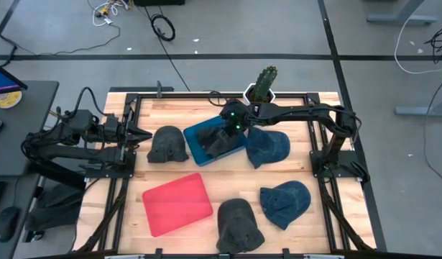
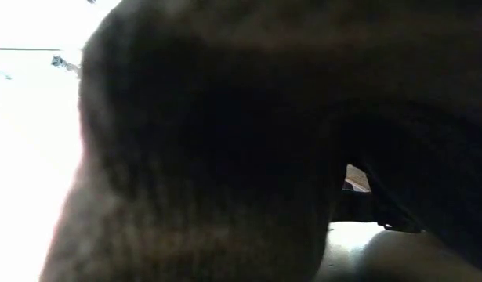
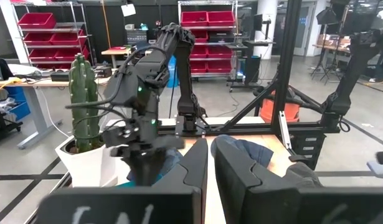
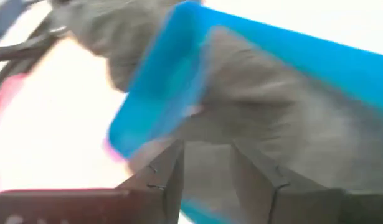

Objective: Pick & Place hat
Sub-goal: Put the bottom gray cap into the blue bin

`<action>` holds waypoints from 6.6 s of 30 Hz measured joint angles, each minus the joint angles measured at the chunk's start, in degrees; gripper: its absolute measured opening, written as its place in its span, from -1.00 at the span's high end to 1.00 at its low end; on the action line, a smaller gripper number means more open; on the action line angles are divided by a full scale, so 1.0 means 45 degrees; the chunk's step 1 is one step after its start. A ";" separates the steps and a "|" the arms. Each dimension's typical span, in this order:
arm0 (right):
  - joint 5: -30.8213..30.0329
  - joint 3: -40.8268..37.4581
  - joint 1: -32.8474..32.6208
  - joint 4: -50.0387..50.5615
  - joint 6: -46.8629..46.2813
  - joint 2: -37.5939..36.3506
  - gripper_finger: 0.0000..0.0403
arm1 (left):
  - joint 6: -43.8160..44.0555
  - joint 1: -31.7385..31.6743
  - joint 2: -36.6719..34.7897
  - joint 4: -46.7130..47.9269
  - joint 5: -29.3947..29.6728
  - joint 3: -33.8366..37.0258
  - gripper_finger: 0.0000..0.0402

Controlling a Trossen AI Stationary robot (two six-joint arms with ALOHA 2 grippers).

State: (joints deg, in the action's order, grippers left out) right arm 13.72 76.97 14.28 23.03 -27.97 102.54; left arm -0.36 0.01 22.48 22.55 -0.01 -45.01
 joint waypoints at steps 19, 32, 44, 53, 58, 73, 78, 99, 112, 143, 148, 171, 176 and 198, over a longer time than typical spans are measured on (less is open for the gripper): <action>0.3730 0.0000 -0.4162 -0.0956 0.0051 -0.1475 0.24 | 0.0000 -0.0001 0.0000 -0.0027 -0.0002 -0.0001 0.85; 0.3101 -0.0010 -0.8900 -0.3120 0.5251 -0.1943 0.24 | 0.0000 -0.0001 0.0005 -0.0106 0.0000 -0.0001 0.85; -0.4396 0.0904 -1.1670 -0.0660 0.4755 -0.1938 0.24 | 0.0000 -0.0001 0.0005 -0.0107 -0.0003 -0.0001 0.85; -0.5863 0.2088 -1.2117 0.1250 0.3904 -0.1169 0.24 | 0.0005 -0.0001 0.0005 -0.0102 0.0000 -0.0001 0.85; -0.5814 0.3056 -1.1953 0.2639 0.3312 0.0373 0.24 | 0.0002 -0.0001 0.0005 -0.0103 -0.0003 0.0001 0.85; -0.4561 0.3730 -1.1195 0.4029 0.2723 0.1962 0.17 | 0.0004 -0.0001 0.0005 -0.0102 -0.0005 -0.0001 0.85; -0.4455 0.3679 -1.1050 0.3966 0.2775 0.1961 -0.16 | 0.0000 -0.0001 0.0005 -0.0102 -0.0001 -0.0001 0.85; -0.3360 0.0525 -1.0513 0.1555 0.1020 0.1953 -0.62 | 0.0004 -0.0001 0.0004 -0.0097 -0.0005 -0.0001 0.85; -0.2233 0.0141 -0.9912 0.1140 -0.0345 0.1972 0.45 | 0.0001 -0.0001 0.0004 -0.0098 0.0000 -0.0001 0.85; -0.0516 0.0136 -0.7884 0.1675 -0.0784 -0.1476 0.98 | 0.0004 -0.0001 0.0005 -0.0102 -0.0005 -0.0001 0.85; -0.0178 0.0136 -0.6718 0.1647 -0.0323 -0.1763 0.99 | 0.0000 -0.0001 0.0003 -0.0097 -0.0005 -0.0001 0.85; -0.2679 0.0136 -0.2036 0.0320 -0.1718 -0.1739 0.99 | 0.0000 -0.0001 0.0005 -0.0097 -0.0005 -0.0001 0.85; -0.3418 0.0142 -0.1263 0.0334 -0.1840 -0.1646 0.99 | 0.0001 -0.0001 0.0005 -0.0099 -0.0002 -0.0001 0.85; -0.3920 0.0181 -0.0465 -0.0483 -0.2355 0.1838 1.00 | 0.0000 -0.0001 0.0005 -0.0248 0.0000 -0.0001 0.85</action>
State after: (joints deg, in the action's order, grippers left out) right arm -3.92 77.78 12.18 20.85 -38.57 110.81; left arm -0.36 0.01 22.50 21.43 -0.01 -45.01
